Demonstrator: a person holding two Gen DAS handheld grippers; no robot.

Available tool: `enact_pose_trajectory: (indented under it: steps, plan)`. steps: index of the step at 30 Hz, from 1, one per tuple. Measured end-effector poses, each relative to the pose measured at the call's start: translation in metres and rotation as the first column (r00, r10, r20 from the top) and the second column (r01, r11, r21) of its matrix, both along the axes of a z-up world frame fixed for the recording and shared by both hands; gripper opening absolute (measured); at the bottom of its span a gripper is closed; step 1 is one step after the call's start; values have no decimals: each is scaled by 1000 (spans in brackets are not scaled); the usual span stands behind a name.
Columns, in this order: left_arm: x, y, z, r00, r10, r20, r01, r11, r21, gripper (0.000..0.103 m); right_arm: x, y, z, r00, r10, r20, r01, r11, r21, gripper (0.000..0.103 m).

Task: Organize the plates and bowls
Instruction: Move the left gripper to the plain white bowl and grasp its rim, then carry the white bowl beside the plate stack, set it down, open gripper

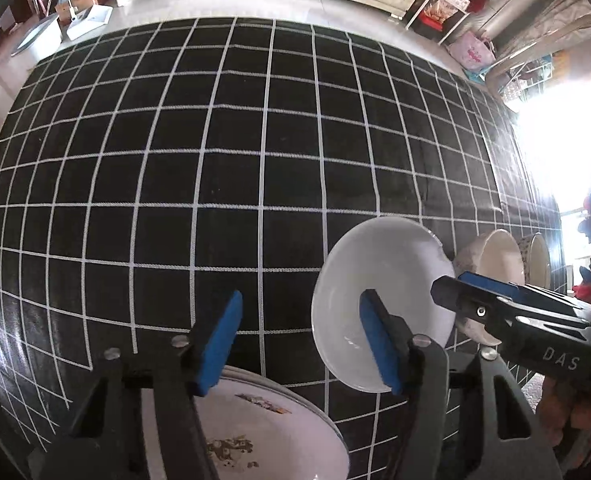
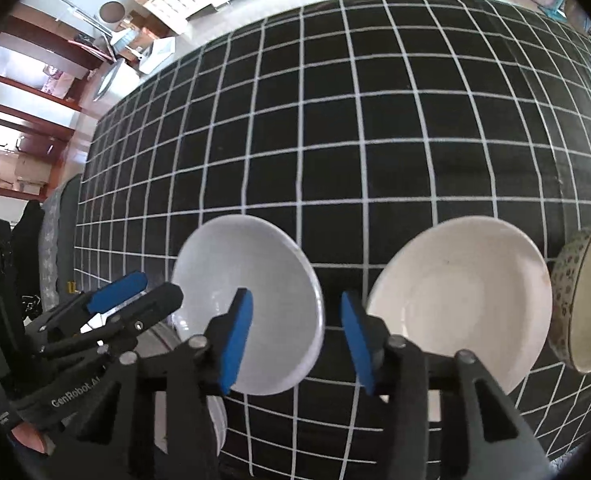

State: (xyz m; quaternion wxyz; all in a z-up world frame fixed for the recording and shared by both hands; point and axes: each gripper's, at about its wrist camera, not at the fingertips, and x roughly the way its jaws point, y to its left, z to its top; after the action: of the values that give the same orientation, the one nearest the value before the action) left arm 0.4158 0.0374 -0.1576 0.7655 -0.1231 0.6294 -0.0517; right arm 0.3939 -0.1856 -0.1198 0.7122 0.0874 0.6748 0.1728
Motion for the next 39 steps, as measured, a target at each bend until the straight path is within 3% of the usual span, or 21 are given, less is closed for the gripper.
enact_pose_trajectory:
  steps: [4, 7, 9, 12, 18, 22, 39]
  plan:
    - [-1, 0, -5, 1000, -11, -3, 11, 1000, -28, 57, -2, 1, 0, 1000, 19, 21, -19, 1000, -16, 37]
    - [-3, 1, -7, 1000, -19, -14, 19, 1000, -7, 47, -3, 0, -4, 999, 30, 23, -29, 999, -33, 30]
    - [-4, 1, -10, 999, -19, -27, 19, 1000, -11, 31, -3, 0, -5, 999, 37, 34, -35, 998, -53, 24]
    - [-6, 0, -13, 999, -28, -32, 28, 1000, 12, 21, -6, -5, -5, 998, 33, 55, -28, 997, -78, 12]
    - [-16, -6, -10, 998, -64, -21, 64, 998, 24, 8, -14, -15, -2, 995, 30, 93, -23, 997, -76, 7]
    - [-21, -25, -9, 994, -104, -15, 105, 991, 87, 8, -20, -12, 2, 994, 42, 105, -31, 994, -104, 7]
    - [-91, -70, 50, 994, -104, 30, 100, 991, 89, 8, -86, -50, 52, 992, -4, 123, 10, 998, -54, 7]
